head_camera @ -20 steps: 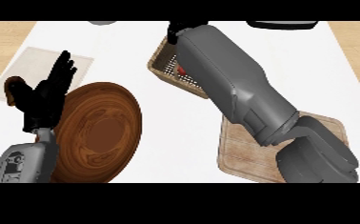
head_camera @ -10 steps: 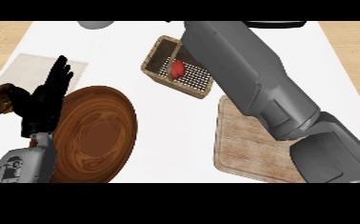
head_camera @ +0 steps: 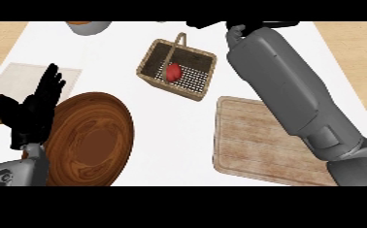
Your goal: Pick the bell pepper from the cutting board and place it in the basket
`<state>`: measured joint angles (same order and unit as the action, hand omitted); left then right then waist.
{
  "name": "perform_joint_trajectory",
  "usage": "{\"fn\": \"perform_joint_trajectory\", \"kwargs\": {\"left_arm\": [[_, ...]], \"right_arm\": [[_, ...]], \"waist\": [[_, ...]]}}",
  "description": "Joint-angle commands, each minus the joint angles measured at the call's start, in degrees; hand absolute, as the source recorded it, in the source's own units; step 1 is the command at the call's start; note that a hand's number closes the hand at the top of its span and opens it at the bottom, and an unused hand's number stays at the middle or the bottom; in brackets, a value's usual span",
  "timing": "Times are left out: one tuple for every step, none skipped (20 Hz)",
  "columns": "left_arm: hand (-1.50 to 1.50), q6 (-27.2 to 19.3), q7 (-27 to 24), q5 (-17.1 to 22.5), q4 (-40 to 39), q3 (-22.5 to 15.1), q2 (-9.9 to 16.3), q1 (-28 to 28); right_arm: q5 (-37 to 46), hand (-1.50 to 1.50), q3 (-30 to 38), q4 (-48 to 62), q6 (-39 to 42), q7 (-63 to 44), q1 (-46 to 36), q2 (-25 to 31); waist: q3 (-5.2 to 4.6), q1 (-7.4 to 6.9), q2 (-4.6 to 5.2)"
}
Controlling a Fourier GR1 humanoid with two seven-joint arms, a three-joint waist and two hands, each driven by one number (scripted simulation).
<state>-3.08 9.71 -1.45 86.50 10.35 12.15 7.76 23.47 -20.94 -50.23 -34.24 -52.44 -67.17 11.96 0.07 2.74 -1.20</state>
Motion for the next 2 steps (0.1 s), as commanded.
{"fn": "perform_joint_trajectory", "kwargs": {"left_arm": [[0.0,-0.9,2.2,-0.4,0.6,-0.1,0.0,1.7],[0.0,0.3,2.3,0.4,1.8,0.6,1.1,0.6]], "right_arm": [[-1.1,-1.5,-0.2,-15.6,1.4,-1.8,10.2,4.5],[0.0,-1.5,-1.6,-19.6,1.9,-2.3,13.6,6.2]], "waist": [[0.0,0.37,0.13],[0.0,0.45,0.0]]}}
